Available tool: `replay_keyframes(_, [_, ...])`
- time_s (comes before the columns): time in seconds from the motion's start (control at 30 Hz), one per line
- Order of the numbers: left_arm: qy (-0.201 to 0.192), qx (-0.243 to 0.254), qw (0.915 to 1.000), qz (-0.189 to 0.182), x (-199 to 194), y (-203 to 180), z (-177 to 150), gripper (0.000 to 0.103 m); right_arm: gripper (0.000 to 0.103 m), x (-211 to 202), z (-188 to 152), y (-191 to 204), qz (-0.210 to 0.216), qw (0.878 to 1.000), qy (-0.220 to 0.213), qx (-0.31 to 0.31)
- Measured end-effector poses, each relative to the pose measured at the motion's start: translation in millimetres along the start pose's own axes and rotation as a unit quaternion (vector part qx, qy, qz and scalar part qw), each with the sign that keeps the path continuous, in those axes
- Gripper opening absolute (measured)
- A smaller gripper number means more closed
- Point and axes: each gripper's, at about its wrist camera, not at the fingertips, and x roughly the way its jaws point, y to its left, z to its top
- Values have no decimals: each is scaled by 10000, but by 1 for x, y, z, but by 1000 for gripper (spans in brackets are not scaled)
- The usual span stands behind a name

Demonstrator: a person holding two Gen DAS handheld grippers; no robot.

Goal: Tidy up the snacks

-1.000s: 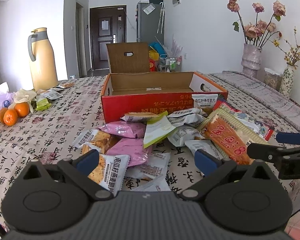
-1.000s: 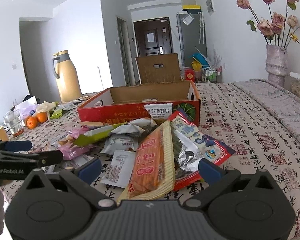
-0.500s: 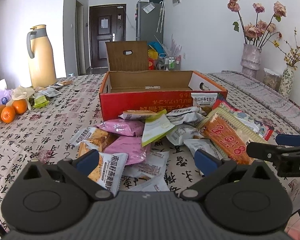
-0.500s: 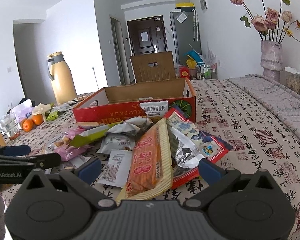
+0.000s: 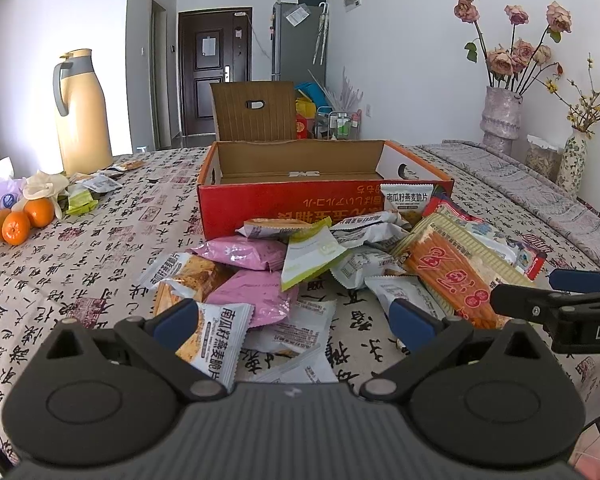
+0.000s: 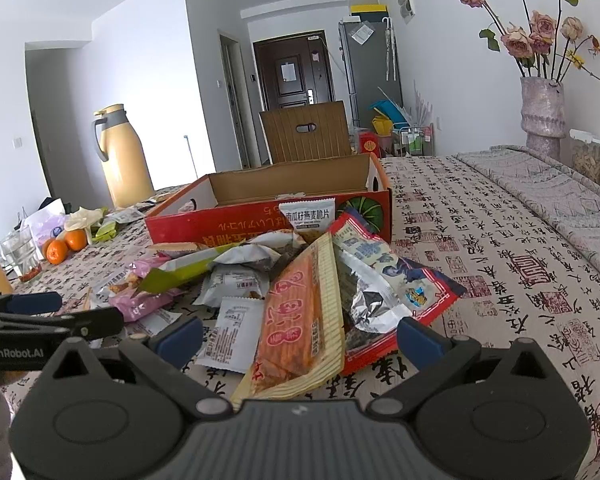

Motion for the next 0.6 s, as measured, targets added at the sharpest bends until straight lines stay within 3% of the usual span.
replay_keyframes(0.6, [1, -18, 10000, -17, -2, 1, -1, 103, 103, 0, -1, 0, -22, 10000, 6, -4])
